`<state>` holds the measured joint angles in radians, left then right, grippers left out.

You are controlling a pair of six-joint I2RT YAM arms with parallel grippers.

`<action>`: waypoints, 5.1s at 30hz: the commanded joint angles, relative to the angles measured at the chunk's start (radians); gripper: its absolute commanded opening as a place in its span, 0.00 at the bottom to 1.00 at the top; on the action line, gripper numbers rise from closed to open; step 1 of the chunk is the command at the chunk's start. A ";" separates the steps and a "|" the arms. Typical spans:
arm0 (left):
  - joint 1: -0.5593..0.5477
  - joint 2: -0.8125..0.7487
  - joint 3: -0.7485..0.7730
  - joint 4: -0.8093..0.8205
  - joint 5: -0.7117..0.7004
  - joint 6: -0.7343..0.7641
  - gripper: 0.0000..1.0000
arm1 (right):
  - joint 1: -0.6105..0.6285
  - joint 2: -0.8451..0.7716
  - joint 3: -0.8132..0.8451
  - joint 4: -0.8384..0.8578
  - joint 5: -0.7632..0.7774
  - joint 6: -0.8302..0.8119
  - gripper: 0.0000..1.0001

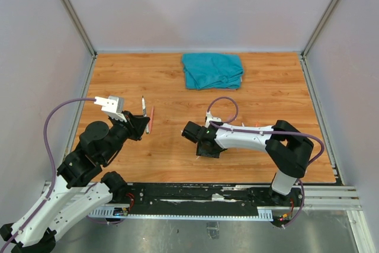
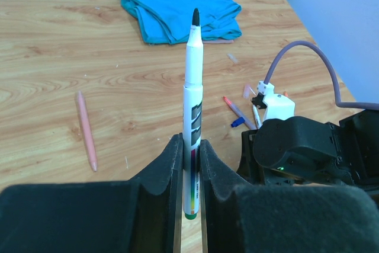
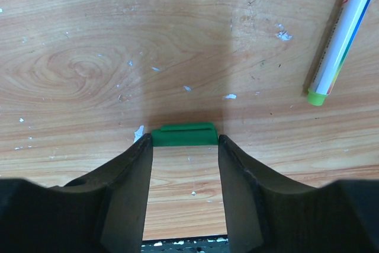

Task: Insert the pens into the pen caps
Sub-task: Adjust the pen cap at the center of the board, then insert the pen cap onto the pen.

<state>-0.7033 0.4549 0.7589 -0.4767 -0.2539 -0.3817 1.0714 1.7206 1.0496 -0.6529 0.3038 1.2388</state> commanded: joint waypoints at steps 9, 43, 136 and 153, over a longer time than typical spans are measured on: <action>0.002 -0.010 -0.007 0.015 -0.007 0.013 0.01 | -0.007 -0.099 -0.063 0.066 0.044 -0.169 0.37; 0.002 -0.007 -0.007 0.012 -0.018 0.012 0.01 | -0.019 0.011 0.049 0.108 -0.326 -1.358 0.49; 0.002 -0.013 -0.010 0.019 -0.005 0.013 0.00 | -0.043 0.073 0.048 0.022 -0.118 -0.050 0.22; 0.002 -0.012 -0.013 0.021 -0.001 0.013 0.01 | -0.084 0.034 0.026 0.041 -0.117 -0.517 0.05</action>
<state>-0.7033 0.4541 0.7547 -0.4767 -0.2600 -0.3817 1.0241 1.7653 1.1053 -0.5869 0.1654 0.9127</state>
